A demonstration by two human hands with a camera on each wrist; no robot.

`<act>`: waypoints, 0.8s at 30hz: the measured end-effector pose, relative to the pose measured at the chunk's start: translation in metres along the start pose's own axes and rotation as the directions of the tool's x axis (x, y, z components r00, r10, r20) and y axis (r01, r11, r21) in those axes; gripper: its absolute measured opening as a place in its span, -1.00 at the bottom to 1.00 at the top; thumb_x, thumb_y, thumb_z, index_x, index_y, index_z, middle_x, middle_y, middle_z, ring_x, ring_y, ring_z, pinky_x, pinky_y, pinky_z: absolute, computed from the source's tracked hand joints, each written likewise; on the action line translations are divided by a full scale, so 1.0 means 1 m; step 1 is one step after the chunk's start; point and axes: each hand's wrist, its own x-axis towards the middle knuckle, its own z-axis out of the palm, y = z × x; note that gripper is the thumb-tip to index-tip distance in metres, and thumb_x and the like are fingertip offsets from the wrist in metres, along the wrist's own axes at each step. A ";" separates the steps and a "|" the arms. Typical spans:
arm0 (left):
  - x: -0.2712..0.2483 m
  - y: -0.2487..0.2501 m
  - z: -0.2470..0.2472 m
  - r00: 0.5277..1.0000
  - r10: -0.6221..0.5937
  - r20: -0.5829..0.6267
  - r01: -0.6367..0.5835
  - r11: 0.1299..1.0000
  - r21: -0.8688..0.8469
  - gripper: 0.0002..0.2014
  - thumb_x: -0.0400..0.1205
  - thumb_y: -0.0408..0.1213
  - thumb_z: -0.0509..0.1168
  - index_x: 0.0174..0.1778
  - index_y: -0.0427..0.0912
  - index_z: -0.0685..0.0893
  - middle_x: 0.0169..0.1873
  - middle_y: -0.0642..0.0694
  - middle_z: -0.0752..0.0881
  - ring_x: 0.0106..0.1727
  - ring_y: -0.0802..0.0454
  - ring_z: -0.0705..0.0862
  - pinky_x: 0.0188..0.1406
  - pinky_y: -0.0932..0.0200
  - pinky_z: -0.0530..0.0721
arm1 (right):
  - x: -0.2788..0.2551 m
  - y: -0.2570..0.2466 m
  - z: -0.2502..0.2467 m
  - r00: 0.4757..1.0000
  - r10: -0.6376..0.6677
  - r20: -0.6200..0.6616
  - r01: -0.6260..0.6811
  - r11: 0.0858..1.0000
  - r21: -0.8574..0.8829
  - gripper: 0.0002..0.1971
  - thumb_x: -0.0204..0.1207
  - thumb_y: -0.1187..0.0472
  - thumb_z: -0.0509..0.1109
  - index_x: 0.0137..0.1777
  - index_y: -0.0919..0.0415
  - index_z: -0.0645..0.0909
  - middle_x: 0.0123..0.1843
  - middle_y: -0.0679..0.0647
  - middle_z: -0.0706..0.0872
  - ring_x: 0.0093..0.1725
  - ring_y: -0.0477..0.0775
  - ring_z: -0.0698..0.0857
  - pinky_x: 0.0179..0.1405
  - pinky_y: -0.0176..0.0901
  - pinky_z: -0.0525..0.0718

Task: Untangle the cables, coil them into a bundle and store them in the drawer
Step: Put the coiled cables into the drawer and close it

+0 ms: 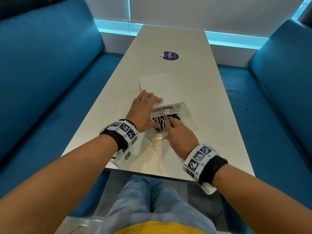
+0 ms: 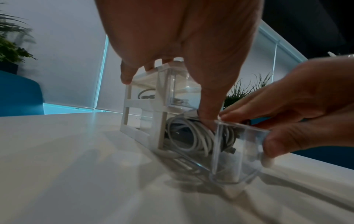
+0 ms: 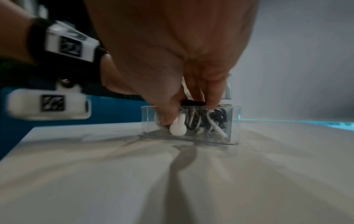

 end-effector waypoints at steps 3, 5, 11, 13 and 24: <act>-0.003 -0.005 -0.003 0.999 0.037 0.026 -0.034 0.994 -0.105 -0.13 0.37 -0.09 0.61 0.56 0.08 0.32 0.62 -0.15 0.18 0.70 -0.10 -0.13 0.65 -0.09 0.03 | -0.008 -0.004 0.002 0.999 -0.015 -0.030 0.015 1.000 -0.003 -0.82 0.64 0.29 0.29 0.20 0.26 0.58 0.19 0.13 0.58 0.23 0.14 0.55 -0.08 -0.12 0.57; -0.004 -0.008 -0.005 0.998 0.054 0.029 -0.048 0.984 -0.172 -0.25 0.47 -0.12 0.53 0.56 0.09 0.33 0.62 -0.14 0.18 0.70 -0.08 -0.15 0.62 -0.05 0.00 | -0.007 -0.006 0.002 1.000 -0.017 -0.012 0.017 1.000 -0.016 -0.80 0.64 0.37 0.22 0.21 0.31 0.57 0.18 0.18 0.57 0.21 0.18 0.56 -0.12 -0.12 0.51; 0.000 -0.009 -0.003 0.998 0.070 0.003 -0.068 0.988 -0.140 -0.29 0.49 -0.45 0.44 0.54 0.01 0.38 0.57 -0.18 0.25 0.70 -0.12 -0.08 0.61 0.04 0.02 | 0.014 0.002 -0.004 1.000 0.002 0.030 -0.002 1.000 -0.004 -0.78 0.57 0.46 0.22 0.15 0.33 0.61 0.18 0.20 0.60 0.19 0.22 0.59 -0.03 -0.05 0.58; 0.001 -0.008 -0.001 0.997 0.070 -0.021 -0.072 0.989 -0.132 -0.29 0.46 -0.46 0.46 0.51 0.01 0.41 0.53 -0.18 0.29 0.69 -0.13 -0.02 0.64 -0.03 0.07 | 0.020 0.003 -0.006 0.999 0.031 0.026 -0.033 0.998 0.055 -0.79 0.54 0.45 0.24 0.09 0.31 0.64 0.15 0.19 0.64 0.11 0.24 0.66 -0.07 0.00 0.61; 0.004 -0.008 0.003 0.987 0.117 -0.113 -0.129 0.986 -0.104 -0.33 0.38 -0.38 0.56 0.41 -0.06 0.50 0.33 -0.16 0.42 0.57 -0.17 0.22 0.57 0.04 0.24 | 0.017 0.002 -0.003 0.999 0.034 -0.024 -0.036 0.994 -0.108 -0.70 0.59 0.39 0.21 0.26 0.19 0.57 0.21 0.06 0.69 0.22 0.14 0.62 -0.23 -0.09 0.44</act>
